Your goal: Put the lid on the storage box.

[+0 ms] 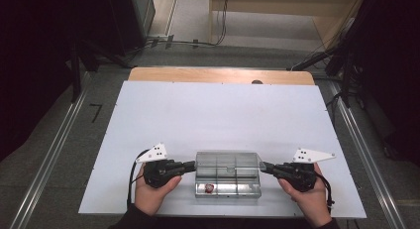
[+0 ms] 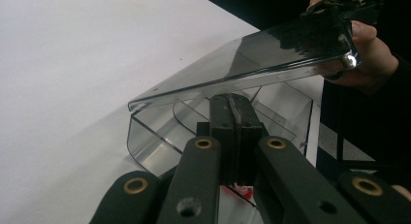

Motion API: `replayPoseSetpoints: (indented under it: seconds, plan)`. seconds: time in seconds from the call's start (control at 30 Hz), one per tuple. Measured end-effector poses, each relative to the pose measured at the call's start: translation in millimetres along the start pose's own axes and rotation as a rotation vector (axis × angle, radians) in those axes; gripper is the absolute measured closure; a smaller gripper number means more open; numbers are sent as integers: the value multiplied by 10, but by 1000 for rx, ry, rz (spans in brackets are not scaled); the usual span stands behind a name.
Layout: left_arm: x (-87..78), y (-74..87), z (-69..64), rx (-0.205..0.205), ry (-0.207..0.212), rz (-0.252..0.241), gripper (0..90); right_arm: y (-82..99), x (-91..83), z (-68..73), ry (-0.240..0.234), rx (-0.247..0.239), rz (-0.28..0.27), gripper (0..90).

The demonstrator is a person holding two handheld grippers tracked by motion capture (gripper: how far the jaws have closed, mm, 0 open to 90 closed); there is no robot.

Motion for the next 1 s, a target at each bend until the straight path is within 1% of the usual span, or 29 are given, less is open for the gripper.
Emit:
replayPoseSetpoints:
  seconds: [0.13,0.2,0.3,0.43,0.73,1.0]
  plan:
    - [0,22,5,-2,6,10,897,23,-5,1,-2,-6,3,881]
    - [7,37,14,-11,18,17,896,37,-10,3,-1,-2,6,880]
    - [19,60,23,-18,19,23,895,58,-14,3,-5,-5,9,879]
    - [22,83,31,-10,20,40,896,84,-21,6,-9,-9,18,880]
    - [26,120,34,-11,20,54,897,138,-16,14,-20,-30,36,879]
    - [35,149,49,-4,23,80,897,176,8,8,-28,-40,51,878]
Point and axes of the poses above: each handheld gripper's, and its own axes: x roughly forward along the jaws, y roughly out of its underside, z roughly to its left, the point moved 3 cm from there along x, roughly forward along the jaws, and after that the axes turned 10 degrees about -x, right-handed, at the moved point
